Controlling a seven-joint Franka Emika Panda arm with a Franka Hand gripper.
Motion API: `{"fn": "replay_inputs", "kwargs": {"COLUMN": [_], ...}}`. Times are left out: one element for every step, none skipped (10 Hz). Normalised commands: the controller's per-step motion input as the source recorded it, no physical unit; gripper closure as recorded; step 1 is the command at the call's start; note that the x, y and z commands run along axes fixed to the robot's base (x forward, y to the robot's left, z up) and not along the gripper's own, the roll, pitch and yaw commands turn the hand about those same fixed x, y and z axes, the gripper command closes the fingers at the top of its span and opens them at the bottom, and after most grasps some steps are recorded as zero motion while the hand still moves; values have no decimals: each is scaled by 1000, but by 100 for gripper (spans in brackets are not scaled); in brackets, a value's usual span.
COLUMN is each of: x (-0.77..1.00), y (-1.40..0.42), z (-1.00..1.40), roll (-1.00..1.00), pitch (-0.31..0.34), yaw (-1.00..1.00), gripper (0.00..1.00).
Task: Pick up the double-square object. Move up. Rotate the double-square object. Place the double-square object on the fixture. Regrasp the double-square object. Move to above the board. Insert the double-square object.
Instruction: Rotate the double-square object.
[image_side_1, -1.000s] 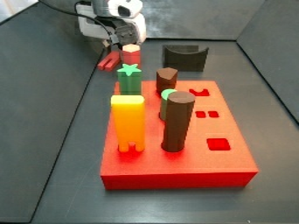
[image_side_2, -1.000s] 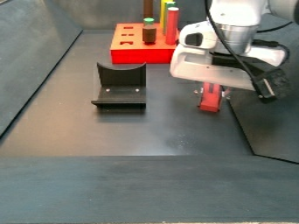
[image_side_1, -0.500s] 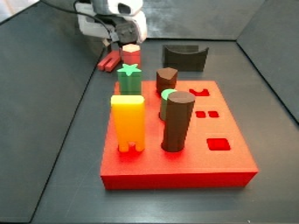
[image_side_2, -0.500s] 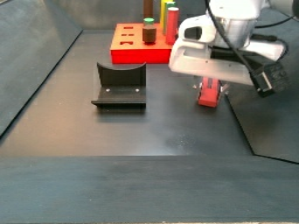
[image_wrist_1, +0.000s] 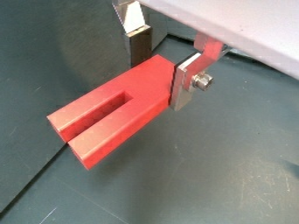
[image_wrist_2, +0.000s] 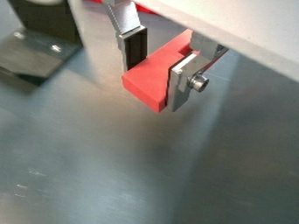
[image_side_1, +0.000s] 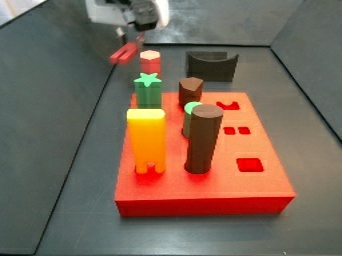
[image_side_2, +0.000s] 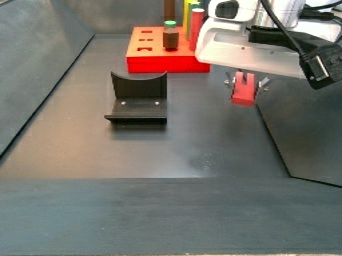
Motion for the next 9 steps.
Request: {"fn": "replay_inputs", "kwargs": {"x": [896,698,418,198,0,-33,-27,-18,-12], "y": [278,183,93,50,0,-3,1,5,7], "z": [696,564,363,200,0,-34,-29,-22,-18], "roll": [6,-9,-15,-16,0,0,0,0,1], "pitch": [33,84,95,97,0,-2,-3,-3,-4], "yaw": [-5,-17,-22,-23,-1000,-1000,-1000,-1000,-1000], "gripper": [100,100,100,100,100,100,100,100,100]}}
